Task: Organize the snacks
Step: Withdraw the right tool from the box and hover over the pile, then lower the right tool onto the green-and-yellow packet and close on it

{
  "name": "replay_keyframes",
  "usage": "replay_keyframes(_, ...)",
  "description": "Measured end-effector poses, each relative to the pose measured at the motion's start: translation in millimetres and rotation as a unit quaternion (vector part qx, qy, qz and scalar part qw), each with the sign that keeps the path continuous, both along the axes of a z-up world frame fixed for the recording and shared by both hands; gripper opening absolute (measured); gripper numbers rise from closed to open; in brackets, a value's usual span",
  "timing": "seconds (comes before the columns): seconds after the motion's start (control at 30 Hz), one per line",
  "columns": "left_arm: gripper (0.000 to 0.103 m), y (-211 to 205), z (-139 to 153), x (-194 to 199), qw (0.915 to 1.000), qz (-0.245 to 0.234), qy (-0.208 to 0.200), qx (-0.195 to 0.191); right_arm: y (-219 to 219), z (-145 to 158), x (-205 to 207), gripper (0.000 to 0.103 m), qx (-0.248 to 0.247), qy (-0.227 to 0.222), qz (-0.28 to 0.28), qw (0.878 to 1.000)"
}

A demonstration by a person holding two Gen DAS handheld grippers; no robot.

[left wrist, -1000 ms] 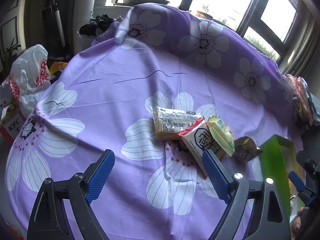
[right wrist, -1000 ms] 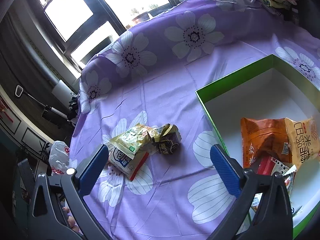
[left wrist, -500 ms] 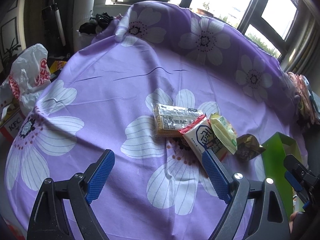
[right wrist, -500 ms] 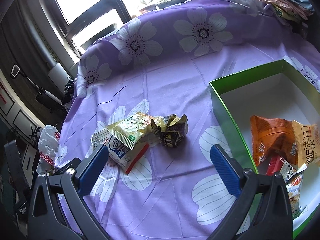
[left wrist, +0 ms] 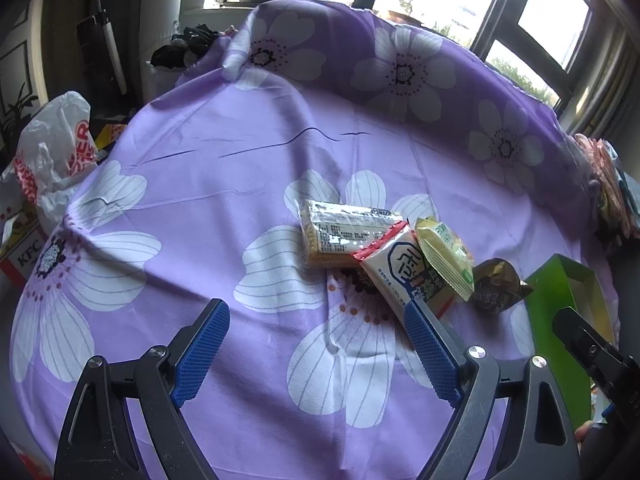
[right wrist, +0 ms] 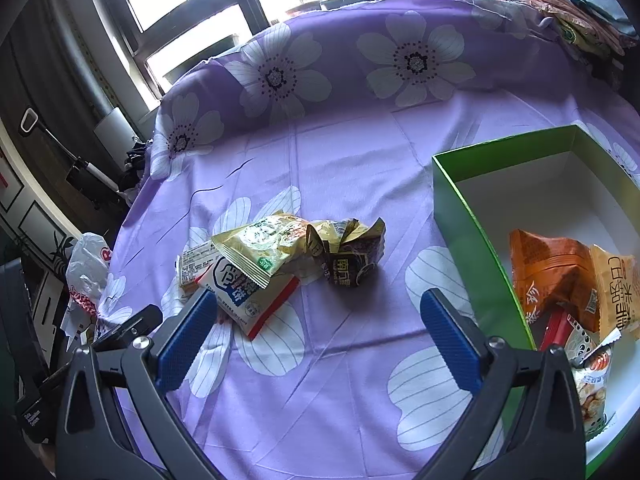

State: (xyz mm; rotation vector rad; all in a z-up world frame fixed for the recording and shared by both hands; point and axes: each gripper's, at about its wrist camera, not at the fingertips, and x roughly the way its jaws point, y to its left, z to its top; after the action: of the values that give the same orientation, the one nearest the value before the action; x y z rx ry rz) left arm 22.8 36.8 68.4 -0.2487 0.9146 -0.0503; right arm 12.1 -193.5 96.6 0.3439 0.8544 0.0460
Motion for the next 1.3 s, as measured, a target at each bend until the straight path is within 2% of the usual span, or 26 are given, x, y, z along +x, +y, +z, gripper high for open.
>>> replay_keyframes(0.9,0.089,-13,-11,5,0.9988,-0.032,0.033,-0.017,-3,-6,1,0.102,-0.003,0.003,-0.015,1.000)
replay_keyframes(1.07,0.089,-16,-11,5,0.9986,-0.035,0.037,-0.014,-2,-4,1,0.102,0.000,0.003,-0.007,1.000)
replay_keyframes(1.3,0.089,-13,-13,11,0.9976,-0.033,0.045,-0.041,-5,6,2,0.102,0.030,-0.006,0.021,0.999)
